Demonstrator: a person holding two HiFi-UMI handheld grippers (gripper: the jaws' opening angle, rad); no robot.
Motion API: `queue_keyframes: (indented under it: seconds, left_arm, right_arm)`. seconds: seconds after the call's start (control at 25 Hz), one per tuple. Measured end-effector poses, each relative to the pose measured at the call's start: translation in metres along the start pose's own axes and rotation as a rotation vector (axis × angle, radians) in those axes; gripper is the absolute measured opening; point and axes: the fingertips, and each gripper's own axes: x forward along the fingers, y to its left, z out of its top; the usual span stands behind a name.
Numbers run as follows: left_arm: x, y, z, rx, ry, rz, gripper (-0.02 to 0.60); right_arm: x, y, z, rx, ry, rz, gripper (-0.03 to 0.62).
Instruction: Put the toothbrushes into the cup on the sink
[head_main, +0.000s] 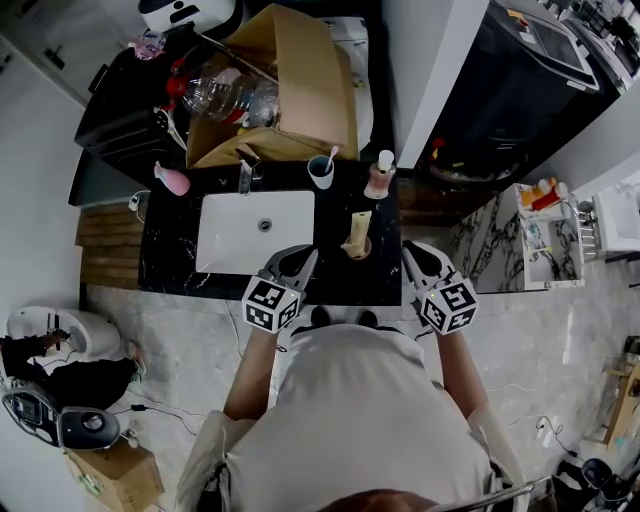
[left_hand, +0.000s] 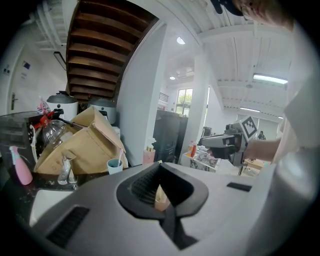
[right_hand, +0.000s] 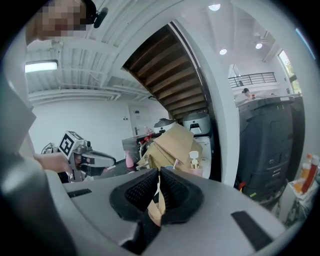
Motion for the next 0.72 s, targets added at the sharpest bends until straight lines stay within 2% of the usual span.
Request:
queue_keyframes:
  seconds: [0.72]
  left_arm:
    - [-0.0028, 0.0064, 0.0001, -0.020, -0.012, 0.008, 0.009]
  right_arm:
    - [0.0062, 0.0027, 0.0064, -0.023, 0.000, 0.018, 0.038]
